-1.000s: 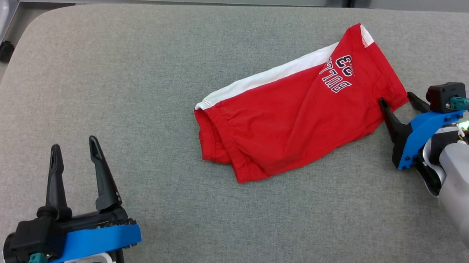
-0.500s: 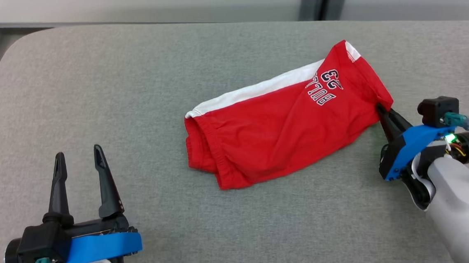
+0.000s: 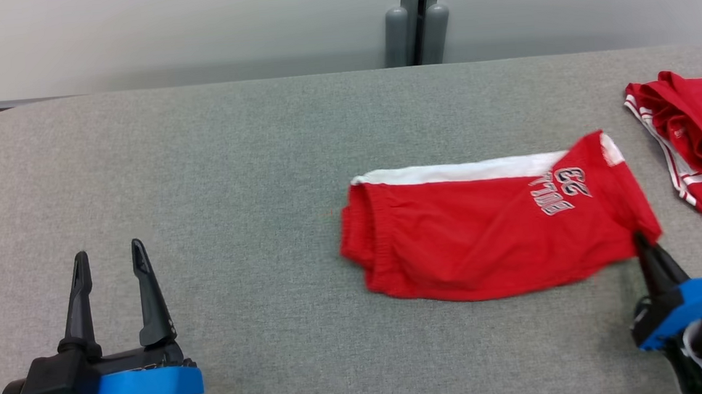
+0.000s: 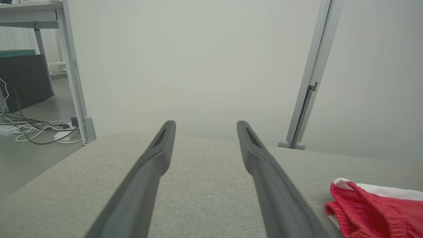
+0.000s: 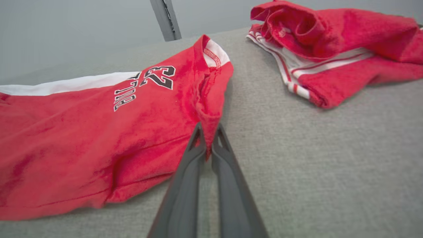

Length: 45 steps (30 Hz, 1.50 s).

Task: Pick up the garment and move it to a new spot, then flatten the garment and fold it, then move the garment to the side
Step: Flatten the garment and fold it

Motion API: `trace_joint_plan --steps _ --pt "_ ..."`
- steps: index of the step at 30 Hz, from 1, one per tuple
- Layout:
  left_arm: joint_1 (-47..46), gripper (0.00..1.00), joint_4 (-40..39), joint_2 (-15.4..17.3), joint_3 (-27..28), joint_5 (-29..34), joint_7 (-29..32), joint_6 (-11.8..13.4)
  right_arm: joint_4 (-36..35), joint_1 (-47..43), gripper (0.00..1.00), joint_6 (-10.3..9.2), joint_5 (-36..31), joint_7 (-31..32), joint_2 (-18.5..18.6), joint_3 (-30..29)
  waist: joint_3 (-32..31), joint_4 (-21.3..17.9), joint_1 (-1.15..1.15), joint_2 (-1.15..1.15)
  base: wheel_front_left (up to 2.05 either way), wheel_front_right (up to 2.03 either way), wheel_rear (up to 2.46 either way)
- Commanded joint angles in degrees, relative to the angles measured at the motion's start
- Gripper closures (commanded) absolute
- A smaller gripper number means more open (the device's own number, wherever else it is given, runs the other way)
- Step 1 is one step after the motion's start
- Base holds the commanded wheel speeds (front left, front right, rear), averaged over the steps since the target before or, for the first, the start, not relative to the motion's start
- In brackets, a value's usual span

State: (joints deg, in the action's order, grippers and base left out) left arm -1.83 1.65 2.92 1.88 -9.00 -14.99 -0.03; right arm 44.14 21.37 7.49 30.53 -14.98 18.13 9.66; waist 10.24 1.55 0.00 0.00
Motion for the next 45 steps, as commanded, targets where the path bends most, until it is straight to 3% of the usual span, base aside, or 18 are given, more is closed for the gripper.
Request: trace_joint_plan --steps 1,8,19,31,44,45 --pt "0.5 0.00 0.0 0.0 0.2 0.2 -0.2 -0.2 -0.6 -1.8 1.00 0.01 -0.1 -0.2 0.8 -1.4 -0.4 -0.4 0.00 0.00 0.00 0.00 0.00" --pt "1.4 0.00 0.3 0.0 0.3 0.4 -0.3 -0.5 -1.7 -5.1 1.00 0.01 -1.1 -0.2 0.1 -5.6 -1.4 -0.4 0.00 0.00 0.00 0.00 0.00" --pt "1.8 0.00 0.9 0.0 -0.5 -0.1 -0.3 -0.4 -7.7 1.7 1.00 0.01 -4.1 1.7 -3.7 -4.7 -3.0 0.5 0.00 0.00 0.00 0.00 0.00" --pt "1.7 0.00 1.3 0.0 -1.6 -1.1 -0.3 -0.4 -11.0 7.5 1.00 0.01 -7.0 5.6 -10.2 6.9 -3.2 3.8 0.00 0.00 0.00 0.00 0.00" --pt "2.4 0.00 1.1 0.0 -1.5 -1.9 -0.3 0.5 -10.9 0.2 1.00 0.01 -4.7 5.4 -10.2 20.9 -2.9 4.1 0.00 0.00 0.00 0.00 0.00" --pt "2.3 0.00 1.1 0.0 -1.5 -1.9 -0.3 0.5 -10.8 0.0 0.69 0.01 -4.6 5.1 -10.4 21.4 -2.9 3.9 0.00 0.00 0.00 0.00 0.00"
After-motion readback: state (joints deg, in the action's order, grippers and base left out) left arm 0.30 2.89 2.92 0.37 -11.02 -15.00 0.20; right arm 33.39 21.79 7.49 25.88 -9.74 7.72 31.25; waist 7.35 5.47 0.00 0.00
